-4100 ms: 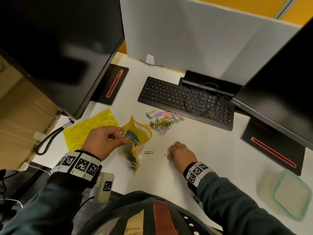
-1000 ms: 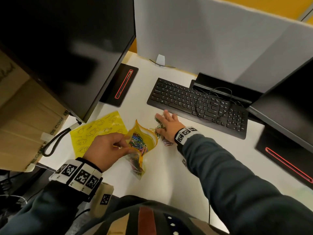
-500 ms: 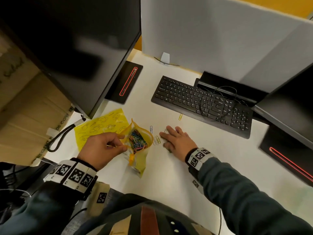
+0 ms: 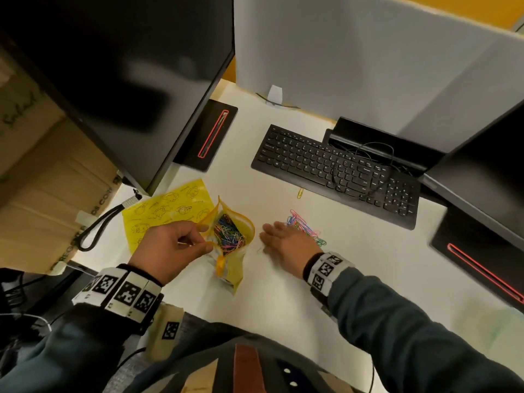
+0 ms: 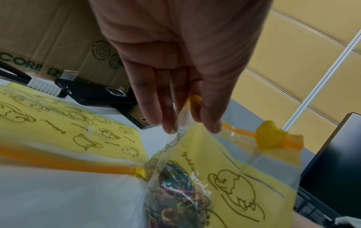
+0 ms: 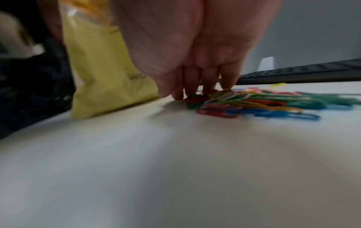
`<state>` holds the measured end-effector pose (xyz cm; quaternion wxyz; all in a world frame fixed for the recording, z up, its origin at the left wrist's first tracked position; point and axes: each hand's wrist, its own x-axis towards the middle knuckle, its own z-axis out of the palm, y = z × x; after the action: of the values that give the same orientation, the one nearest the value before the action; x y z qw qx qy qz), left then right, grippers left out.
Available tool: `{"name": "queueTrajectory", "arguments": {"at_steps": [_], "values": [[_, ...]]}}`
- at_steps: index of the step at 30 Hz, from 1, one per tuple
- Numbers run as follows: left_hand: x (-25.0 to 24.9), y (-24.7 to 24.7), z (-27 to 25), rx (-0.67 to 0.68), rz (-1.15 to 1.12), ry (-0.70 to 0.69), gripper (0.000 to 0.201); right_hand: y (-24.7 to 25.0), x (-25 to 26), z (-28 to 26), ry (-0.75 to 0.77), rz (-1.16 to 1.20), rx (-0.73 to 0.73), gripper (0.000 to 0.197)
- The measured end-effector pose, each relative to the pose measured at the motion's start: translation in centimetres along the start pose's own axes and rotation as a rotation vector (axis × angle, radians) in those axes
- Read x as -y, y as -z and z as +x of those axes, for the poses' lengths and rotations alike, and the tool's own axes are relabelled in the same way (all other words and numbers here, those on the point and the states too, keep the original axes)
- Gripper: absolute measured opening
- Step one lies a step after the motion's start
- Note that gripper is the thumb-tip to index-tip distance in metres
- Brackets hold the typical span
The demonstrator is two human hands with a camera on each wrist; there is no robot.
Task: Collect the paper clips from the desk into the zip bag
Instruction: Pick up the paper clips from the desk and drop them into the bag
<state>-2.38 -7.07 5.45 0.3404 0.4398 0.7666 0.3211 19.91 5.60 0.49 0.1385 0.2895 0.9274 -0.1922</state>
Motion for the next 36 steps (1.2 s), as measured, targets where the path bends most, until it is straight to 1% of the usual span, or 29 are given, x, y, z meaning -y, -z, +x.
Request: {"name": "queueTrajectory", "arguments": {"at_steps": [1, 2, 3, 5, 6, 9, 13, 14, 16, 18, 19, 20, 21, 22, 23, 25, 28, 33, 34, 36], "values": [[0.0, 0.0, 0.0, 0.003, 0.001, -0.002, 0.014, 0.6, -0.5, -0.1, -0.066, 0.057, -0.054, 0.043], [0.0, -0.1, 0.0, 0.004, 0.003, -0.001, 0.014, 1.2, -1.2, 0.2, -0.165, 0.11, -0.091, 0.045], [-0.1, -0.2, 0.0, 0.003, 0.004, 0.001, 0.014, 1.9, -2.2, 0.8, -0.272, 0.157, -0.1, 0.05], [-0.3, -0.4, 0.0, -0.001, 0.003, 0.005, 0.015, 3.1, -4.0, 2.2, -0.426, 0.206, -0.034, 0.056], [-0.4, -0.5, 0.0, -0.001, 0.003, 0.003, 0.015, 3.3, -4.7, 2.6, -0.452, 0.199, 0.007, 0.056], [-0.7, -0.7, 0.1, 0.009, -0.009, 0.001, 0.015, 2.6, -5.8, 2.2, -0.422, 0.163, 0.034, 0.055], [-1.4, -1.3, 0.4, 0.021, -0.025, -0.009, 0.016, 0.9, -5.5, -0.6, -0.387, 0.137, 0.006, 0.07], [-1.6, -1.5, 0.5, 0.03, -0.03, -0.011, 0.016, 0.5, -5.4, -1.4, -0.376, 0.137, 0.004, 0.07], [-2.3, -1.9, 0.7, 0.049, -0.021, -0.022, 0.016, -0.3, -5.0, -2.9, -0.352, 0.169, -0.026, 0.064], [-2.9, -2.1, 0.9, 0.057, 0.015, -0.048, 0.016, -0.7, -4.7, -4.1, -0.378, 0.296, -0.092, 0.063], [-3.1, -2.1, 0.9, 0.051, 0.03, -0.057, 0.017, -0.6, -4.7, -4.5, -0.412, 0.371, -0.115, 0.07], [-3.3, -2.2, 1.0, 0.041, 0.038, -0.06, 0.017, -0.6, -4.9, -4.8, -0.443, 0.417, -0.116, 0.084], [-3.5, -2.2, 1.0, 0.034, 0.033, -0.059, 0.017, -0.4, -5.0, -4.9, -0.465, 0.417, -0.086, 0.096], [-3.6, -2.3, 1.0, 0.034, 0.02, -0.057, 0.016, -0.1, -5.0, -5.0, -0.478, 0.381, -0.051, 0.103], [-3.7, -2.4, 1.1, 0.04, 0.009, -0.063, 0.016, 0.1, -4.8, -4.9, -0.48, 0.327, -0.028, 0.104], [-3.7, -2.6, 1.1, 0.059, -0.004, -0.072, 0.017, 0.3, -4.7, -4.3, -0.468, 0.246, -0.012, 0.097], [-3.5, -2.7, 1.1, 0.072, -0.032, -0.059, 0.018, 0.6, -4.6, -3.2, -0.453, 0.241, -0.025, 0.081], [-3.5, -2.8, 0.6, 0.063, -0.08, -0.046, 0.017, 0.7, -4.7, -2.8, -0.415, 0.26, -0.13, 0.037], [-3.6, -2.8, 0.6, 0.062, -0.081, -0.038, 0.016, 0.6, -4.7, -2.9, -0.422, 0.248, -0.139, 0.031], [-3.6, -2.7, 0.5, 0.066, -0.084, -0.038, 0.016, 0.3, -4.8, -3.2, -0.454, 0.235, -0.145, 0.026]]}}
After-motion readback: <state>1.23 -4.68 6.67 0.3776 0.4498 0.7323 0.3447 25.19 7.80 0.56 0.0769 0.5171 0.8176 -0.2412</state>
